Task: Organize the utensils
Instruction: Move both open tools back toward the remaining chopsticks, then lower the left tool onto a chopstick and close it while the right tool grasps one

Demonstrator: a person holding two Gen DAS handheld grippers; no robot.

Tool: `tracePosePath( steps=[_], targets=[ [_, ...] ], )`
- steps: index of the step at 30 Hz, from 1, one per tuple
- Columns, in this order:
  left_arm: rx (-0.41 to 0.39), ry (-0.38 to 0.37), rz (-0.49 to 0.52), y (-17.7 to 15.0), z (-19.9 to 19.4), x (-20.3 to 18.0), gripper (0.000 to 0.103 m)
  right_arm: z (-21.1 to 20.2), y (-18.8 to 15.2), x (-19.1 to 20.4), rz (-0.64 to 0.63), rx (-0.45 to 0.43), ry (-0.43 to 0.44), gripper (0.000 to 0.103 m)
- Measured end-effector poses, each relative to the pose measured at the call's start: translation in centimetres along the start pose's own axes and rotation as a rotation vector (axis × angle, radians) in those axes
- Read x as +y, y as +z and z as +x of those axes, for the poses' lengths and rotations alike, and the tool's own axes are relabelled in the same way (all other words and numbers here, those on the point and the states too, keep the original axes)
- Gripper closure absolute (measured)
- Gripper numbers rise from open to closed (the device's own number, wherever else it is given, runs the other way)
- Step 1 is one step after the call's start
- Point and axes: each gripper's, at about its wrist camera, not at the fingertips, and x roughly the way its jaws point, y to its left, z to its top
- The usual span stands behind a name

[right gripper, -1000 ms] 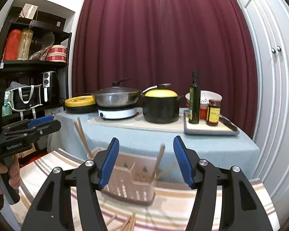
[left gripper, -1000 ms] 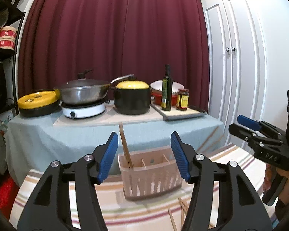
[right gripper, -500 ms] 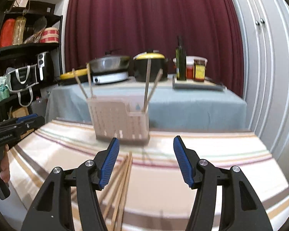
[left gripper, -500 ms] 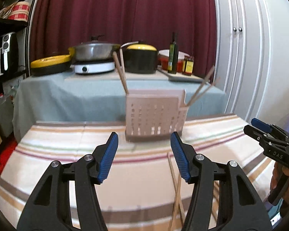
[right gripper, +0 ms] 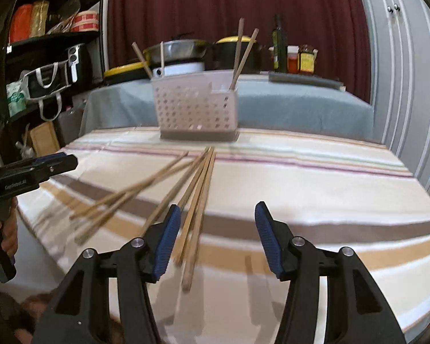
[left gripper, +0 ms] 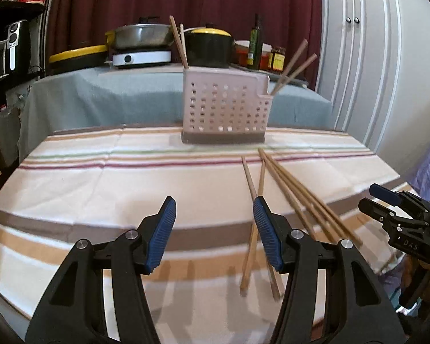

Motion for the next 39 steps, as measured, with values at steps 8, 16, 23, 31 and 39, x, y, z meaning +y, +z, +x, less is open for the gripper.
tracePosePath(
  steps=[8, 16, 23, 31, 39],
  targets=[
    [0.053, -0.023, 0.029, -2.8, 0.3, -1.1, 0.054, -0.1, -1.8, 0.3, -0.011, 0.036, 0.011, 0.053],
    [0.072, -0.053, 0.052, -3.8, 0.8, -1.9, 0.068, -0.2, -2.2, 0.4, -0.006, 0.04, 0.012, 0.053],
    [0.09, -0.065, 0.062, -4.4, 1.4, -2.2, 0.082, -0.2, -2.3, 0.3, -0.002, 0.038, 0.009, 0.053],
    [0.09, -0.073, 0.066, -4.6, 1.6, -2.3, 0.089, -0.1, -2.3, 0.2, -0.001, 0.042, 0.015, 0.053],
    [0.077, -0.075, 0.073, -4.7, 1.6, -2.4, 0.093, 0.1, -2.5, 0.3, -0.006, 0.045, 0.021, 0.054]
  ],
)
